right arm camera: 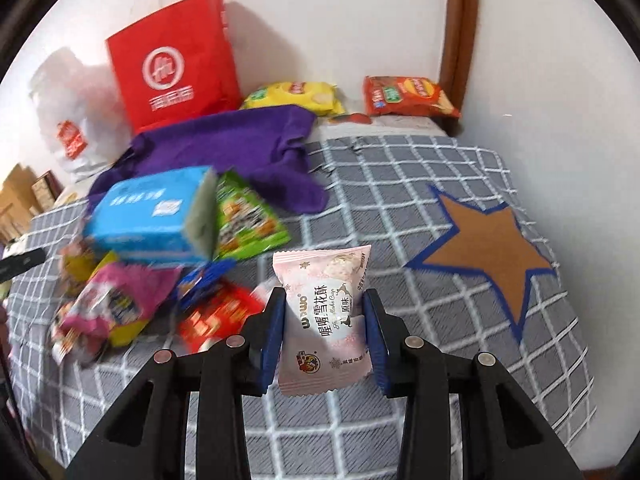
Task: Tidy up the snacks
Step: 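Grasp the pink candy packet with the left gripper while the right gripper holds its pastry, then carry both pink packets over the purple towel with both grippers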
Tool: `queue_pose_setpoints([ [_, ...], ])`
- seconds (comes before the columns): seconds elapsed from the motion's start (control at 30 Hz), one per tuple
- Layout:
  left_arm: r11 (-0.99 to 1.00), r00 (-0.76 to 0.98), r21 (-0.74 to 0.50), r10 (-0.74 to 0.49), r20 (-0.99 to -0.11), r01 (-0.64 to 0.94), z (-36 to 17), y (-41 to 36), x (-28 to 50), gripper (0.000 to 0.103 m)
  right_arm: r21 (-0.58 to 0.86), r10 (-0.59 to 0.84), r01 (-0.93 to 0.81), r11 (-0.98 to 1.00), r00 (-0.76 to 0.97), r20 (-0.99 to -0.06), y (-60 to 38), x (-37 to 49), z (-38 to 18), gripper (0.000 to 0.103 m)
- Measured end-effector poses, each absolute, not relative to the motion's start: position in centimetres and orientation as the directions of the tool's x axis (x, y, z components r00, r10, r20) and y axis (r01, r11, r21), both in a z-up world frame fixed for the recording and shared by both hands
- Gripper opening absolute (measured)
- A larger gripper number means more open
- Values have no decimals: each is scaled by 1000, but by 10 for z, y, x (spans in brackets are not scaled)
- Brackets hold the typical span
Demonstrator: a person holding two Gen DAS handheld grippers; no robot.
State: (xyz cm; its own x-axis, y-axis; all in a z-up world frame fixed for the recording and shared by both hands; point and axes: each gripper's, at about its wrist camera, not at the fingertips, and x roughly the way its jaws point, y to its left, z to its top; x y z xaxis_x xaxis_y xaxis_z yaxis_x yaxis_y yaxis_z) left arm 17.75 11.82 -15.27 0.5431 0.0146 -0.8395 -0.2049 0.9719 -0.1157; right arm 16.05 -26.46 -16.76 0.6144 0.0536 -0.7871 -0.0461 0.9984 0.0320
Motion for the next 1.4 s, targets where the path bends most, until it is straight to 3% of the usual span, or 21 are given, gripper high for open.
queue_pose_setpoints([
  [0.33, 947, 502, -218, -73, -862, -236, -180, 128, 193, 89, 67, 98, -76, 995, 563, -820, -245, 128, -191, 38],
  [0.47, 938, 496, -241, -91, -864, -248, -190, 124, 204, 77, 87, 111, -70, 994, 542, -833, -241, 124, -198, 38],
  [0.53, 945, 503, -236, -95, -859, -225, -190, 121, 206, 54, 84, 110, -73, 994, 532, -839, -238, 123, -202, 38],
  [0.63, 945, 521, -261, -126, -844, -195, -185, 122, 200, 42, 93, 121, -80, 992, 528, -841, -235, 122, -204, 38],
  [0.83, 973, 508, -152, -42, -861, -177, -176, 124, 178, 46, 96, 130, -92, 991, 526, -841, -229, 120, -206, 38],
  [0.9, 967, 492, -158, -42, -870, -197, -180, 129, 176, 64, 93, 132, -99, 991, 525, -841, -227, 119, -207, 38],
  [0.97, 958, 466, -167, -40, -884, -234, -185, 136, 180, 74, 101, 140, -103, 990, 519, -843, -227, 120, -209, 39],
  [1.1, 948, 473, -176, -31, -881, -265, -192, 135, 185, 76, 107, 141, -96, 990, 509, -849, -225, 122, -216, 42],
  [1.17, 950, 477, -174, -31, -879, -259, -192, 130, 185, 73, 91, 129, -99, 991, 516, -847, -224, 122, -219, 43],
  [1.2, 953, 490, -186, -46, -870, -241, -192, 128, 184, 59, 87, 127, -101, 991, 523, -843, -224, 120, -220, 43],
  [1.3, 960, 511, -190, -59, -858, -208, -191, 123, 176, 44, 83, 121, -94, 992, 528, -841, -224, 119, -219, 42],
  [1.4, 953, 525, -232, -100, -845, -192, -184, 126, 163, 37, 117, 144, -83, 990, 525, -839, -227, 116, -214, 39],
])
